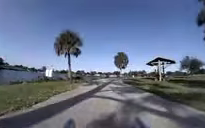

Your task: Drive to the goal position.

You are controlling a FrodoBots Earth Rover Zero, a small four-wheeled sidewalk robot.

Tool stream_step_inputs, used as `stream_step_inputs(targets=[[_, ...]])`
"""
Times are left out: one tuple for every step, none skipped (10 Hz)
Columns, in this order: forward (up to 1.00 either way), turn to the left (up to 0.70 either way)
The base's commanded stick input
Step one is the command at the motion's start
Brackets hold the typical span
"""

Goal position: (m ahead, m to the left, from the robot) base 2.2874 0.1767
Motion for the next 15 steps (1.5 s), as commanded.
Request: stream_step_inputs(targets=[[0.85,0.00],[0.85,0.00],[0.85,0.00],[0.85,0.00],[0.85,0.00],[0.85,0.00],[0.85,0.00],[0.85,0.00],[0.85,0.00],[0.85,0.00],[0.85,0.00],[0.85,0.00],[0.85,0.00],[0.85,0.00],[0.85,0.00]])
